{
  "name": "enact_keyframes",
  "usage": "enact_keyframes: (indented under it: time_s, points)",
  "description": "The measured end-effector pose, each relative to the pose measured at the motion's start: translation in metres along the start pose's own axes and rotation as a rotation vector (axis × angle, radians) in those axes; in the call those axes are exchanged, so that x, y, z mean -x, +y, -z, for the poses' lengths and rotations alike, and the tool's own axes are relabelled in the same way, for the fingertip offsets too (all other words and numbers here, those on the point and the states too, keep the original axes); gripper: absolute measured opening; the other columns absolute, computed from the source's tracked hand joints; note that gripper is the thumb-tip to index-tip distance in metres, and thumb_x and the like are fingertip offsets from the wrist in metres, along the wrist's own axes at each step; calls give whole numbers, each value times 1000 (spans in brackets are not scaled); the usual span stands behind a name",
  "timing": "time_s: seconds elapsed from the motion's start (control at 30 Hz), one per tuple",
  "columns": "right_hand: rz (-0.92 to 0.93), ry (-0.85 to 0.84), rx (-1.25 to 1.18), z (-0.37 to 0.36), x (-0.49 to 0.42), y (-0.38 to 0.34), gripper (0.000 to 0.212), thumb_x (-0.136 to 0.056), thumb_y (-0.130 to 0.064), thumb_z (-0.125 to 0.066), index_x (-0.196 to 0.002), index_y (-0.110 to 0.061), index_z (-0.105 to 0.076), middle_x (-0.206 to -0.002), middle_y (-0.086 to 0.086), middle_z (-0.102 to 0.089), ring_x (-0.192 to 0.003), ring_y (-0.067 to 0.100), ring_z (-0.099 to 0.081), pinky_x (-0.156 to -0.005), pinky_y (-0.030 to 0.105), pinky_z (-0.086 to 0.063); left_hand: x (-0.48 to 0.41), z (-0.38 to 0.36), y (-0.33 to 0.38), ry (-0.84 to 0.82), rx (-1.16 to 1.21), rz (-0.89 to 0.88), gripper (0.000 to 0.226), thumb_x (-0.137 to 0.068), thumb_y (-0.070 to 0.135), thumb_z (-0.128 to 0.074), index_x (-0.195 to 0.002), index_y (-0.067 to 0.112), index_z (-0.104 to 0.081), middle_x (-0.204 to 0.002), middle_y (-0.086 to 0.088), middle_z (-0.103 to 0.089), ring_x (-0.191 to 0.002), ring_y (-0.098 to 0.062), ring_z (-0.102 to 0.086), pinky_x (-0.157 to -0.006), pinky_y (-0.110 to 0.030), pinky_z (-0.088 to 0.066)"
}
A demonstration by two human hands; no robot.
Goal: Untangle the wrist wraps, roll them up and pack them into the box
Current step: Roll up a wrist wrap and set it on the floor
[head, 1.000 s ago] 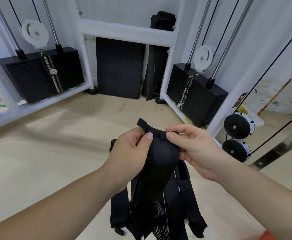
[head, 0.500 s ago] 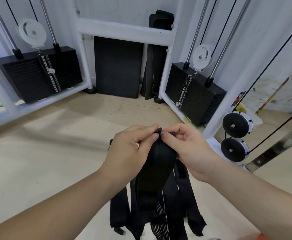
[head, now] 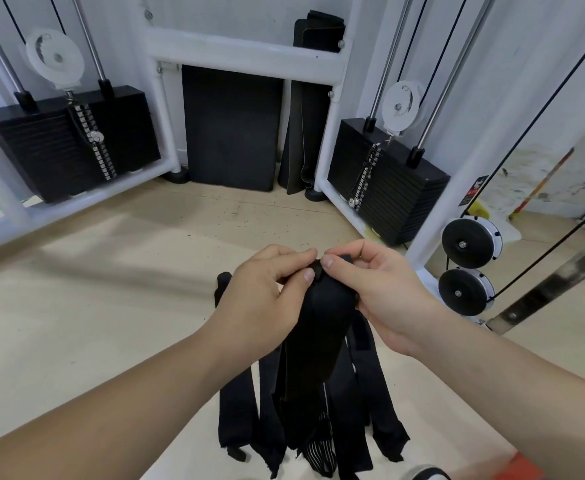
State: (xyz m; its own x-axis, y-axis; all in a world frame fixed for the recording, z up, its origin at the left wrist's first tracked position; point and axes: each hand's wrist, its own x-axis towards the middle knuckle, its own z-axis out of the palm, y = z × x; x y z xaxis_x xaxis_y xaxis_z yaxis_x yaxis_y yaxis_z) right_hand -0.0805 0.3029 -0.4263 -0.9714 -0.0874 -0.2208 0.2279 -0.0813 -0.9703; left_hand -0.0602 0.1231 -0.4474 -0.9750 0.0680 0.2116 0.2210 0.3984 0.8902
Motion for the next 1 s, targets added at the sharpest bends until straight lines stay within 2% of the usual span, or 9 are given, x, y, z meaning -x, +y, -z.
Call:
enact_keyframes:
  time_s: [0.07,0.17,0.3,0.4,0.57,0.7,0.8,0.9,1.0]
  points:
    - [9,-9,19,0,1,-1,11,-95,-9,-76,-106,-8,-74,-95,16,-76,-85,22,-75,-71,28,-61,-2,3,-1,42,115,76,33,-100,18,-71,-133,27,-73,-110,14,-75,-104,1,-70,-91,-14,-54]
    - [12,-10,40,-1,2,-3,13,-95,-9,-75,-108,-7,-73,-99,20,-76,-89,24,-74,-78,34,-61,-2,7,2,14,295,215,42,-97,19,-76,-137,29,-66,-109,6,-75,-93,-8,-76,-75,-12,-58]
    - [-44,-28,-47,-4,3,-5,8,-97,-10,-72,-106,-9,-72,-100,15,-73,-95,26,-71,-93,44,-56,-2,7,4,80,305,190,16,-95,23,-78,-110,30,-78,-95,4,-78,-88,-17,-76,-70,-22,-62]
    - [-58,-32,-57,-6,3,-6,9,-99,-11,-71,-107,-9,-70,-103,18,-71,-98,29,-69,-96,47,-54,-2,6,7,108,366,157,7,-95,19,-78,-96,26,-78,-88,-3,-77,-84,-19,-75,-72,-31,-65]
    - [-18,-36,-6,-7,2,-3,3,-100,-10,-70,-103,-10,-70,-96,14,-74,-94,29,-70,-90,45,-56,0,5,11,62,506,271,6,-95,18,-77,-94,22,-81,-94,-9,-78,-83,-15,-73,-70,-22,-60]
    - [-27,-45,-5,-7,5,1,5,-97,-9,-72,-102,-8,-72,-100,16,-74,-96,29,-72,-101,54,-57,-2,8,8,58,492,327,6,-93,17,-79,-91,22,-81,-91,-4,-80,-84,-16,-75,-68,-21,-59]
    - [-26,-61,-4,-7,6,2,7,-96,-9,-73,-103,-7,-73,-106,20,-75,-98,28,-73,-103,55,-56,-2,9,8,68,485,342,5,-91,15,-81,-89,19,-80,-90,-5,-80,-86,-21,-77,-71,-26,-63]
    - [-6,-59,53,-7,5,4,20,-91,-12,-78,-109,-5,-73,-116,27,-75,-99,30,-74,-104,59,-55,-1,9,10,87,477,351,6,-89,13,-83,-85,16,-80,-88,-5,-80,-84,-19,-77,-72,-26,-64]
    - [-11,-99,148,-3,2,1,36,-82,-18,-84,-116,-12,-73,-112,21,-78,-103,30,-77,-106,59,-54,0,10,10,90,509,364,4,-88,11,-84,-86,12,-80,-88,-7,-81,-81,-18,-78,-70,-22,-62]
